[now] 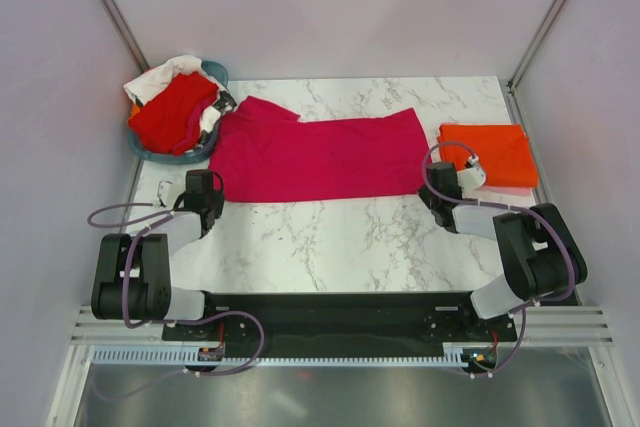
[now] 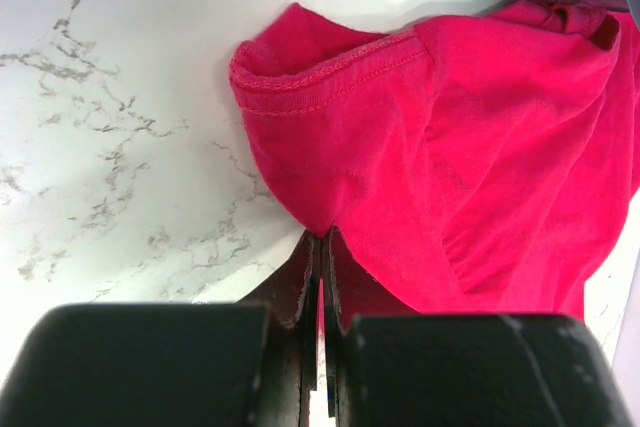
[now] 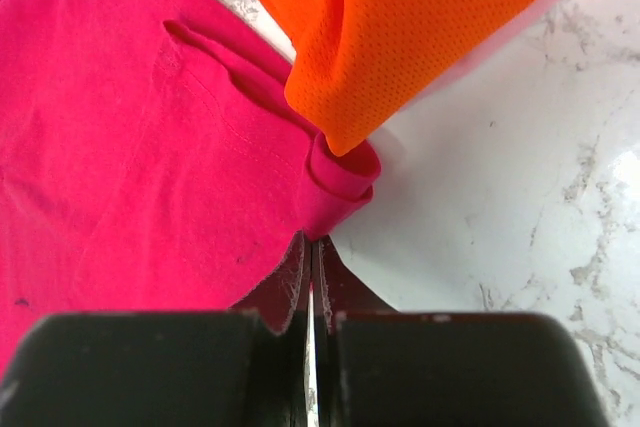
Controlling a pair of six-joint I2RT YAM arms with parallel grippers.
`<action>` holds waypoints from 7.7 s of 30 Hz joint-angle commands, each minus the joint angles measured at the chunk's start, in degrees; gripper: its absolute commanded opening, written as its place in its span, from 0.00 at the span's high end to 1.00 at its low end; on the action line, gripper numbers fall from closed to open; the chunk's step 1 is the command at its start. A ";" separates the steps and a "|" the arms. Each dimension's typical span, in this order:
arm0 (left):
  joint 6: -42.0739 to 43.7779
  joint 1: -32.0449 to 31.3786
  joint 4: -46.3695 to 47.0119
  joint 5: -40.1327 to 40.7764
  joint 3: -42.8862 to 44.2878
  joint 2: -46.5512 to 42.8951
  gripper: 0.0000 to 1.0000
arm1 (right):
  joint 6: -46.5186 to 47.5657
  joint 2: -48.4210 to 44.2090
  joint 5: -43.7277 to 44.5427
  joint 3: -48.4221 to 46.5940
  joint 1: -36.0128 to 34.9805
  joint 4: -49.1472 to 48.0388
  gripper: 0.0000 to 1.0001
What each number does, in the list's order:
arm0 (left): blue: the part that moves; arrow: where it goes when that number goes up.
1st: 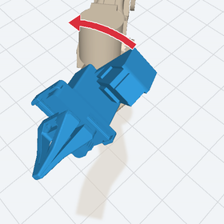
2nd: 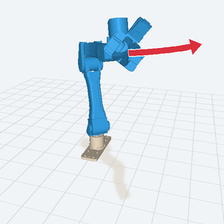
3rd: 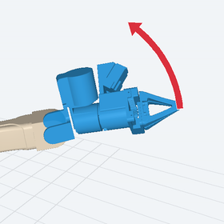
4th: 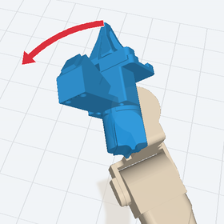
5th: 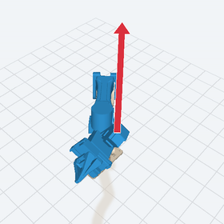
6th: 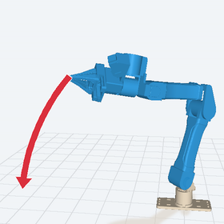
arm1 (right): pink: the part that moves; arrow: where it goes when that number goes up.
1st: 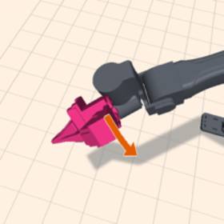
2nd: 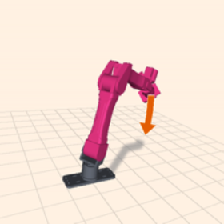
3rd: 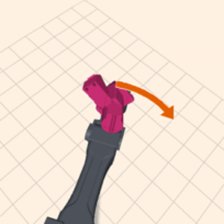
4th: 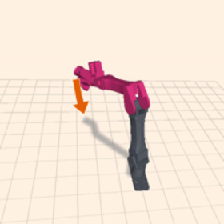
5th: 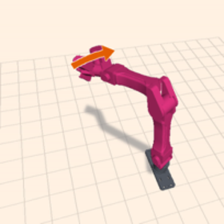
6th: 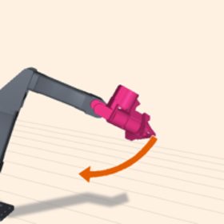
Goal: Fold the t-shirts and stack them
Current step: Fold the tshirt
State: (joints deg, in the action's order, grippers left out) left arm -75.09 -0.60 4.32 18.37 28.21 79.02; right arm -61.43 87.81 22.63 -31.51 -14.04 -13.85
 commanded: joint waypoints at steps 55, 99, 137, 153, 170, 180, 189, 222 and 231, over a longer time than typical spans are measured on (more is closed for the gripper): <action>4.60 0.51 -47.91 -11.34 -6.58 -64.96 0.98 | -4.22 -73.81 1.89 4.25 -0.20 55.76 1.00; 1.81 4.55 -15.97 -17.65 117.83 47.43 0.98 | -8.08 39.50 -32.82 -108.34 16.84 15.43 1.00; 10.21 5.27 17.77 -34.81 41.31 28.30 0.98 | -5.55 24.78 -40.83 -32.92 20.37 -12.35 1.00; 17.26 1.30 1.48 -21.71 36.14 16.96 0.98 | 0.51 16.87 -39.60 -26.06 20.02 -5.95 1.00; 13.12 1.30 2.63 -19.16 6.70 -5.97 0.98 | 7.81 -1.76 -30.46 -9.20 16.33 3.30 1.00; 10.58 1.48 -6.51 -15.38 -4.19 -18.90 0.97 | 13.96 -16.59 -22.99 1.00 15.89 13.67 1.00; 7.77 1.48 -13.36 -12.31 -13.78 -29.87 0.96 | 13.80 -30.39 -18.33 8.47 15.89 23.86 0.96; 34.83 -1.24 -2.48 -18.55 17.05 -7.06 0.21 | 31.72 5.51 -16.75 -33.95 4.20 26.24 0.82; 38.44 -5.29 -1.42 -15.38 29.26 10.96 0.21 | 33.39 18.95 -8.84 -45.55 4.29 28.96 0.98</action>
State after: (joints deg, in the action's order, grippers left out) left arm -40.47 -5.26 -0.40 1.85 52.86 86.17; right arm -29.63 103.31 9.23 -71.55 -9.91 13.78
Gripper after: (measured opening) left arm 0.786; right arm 0.031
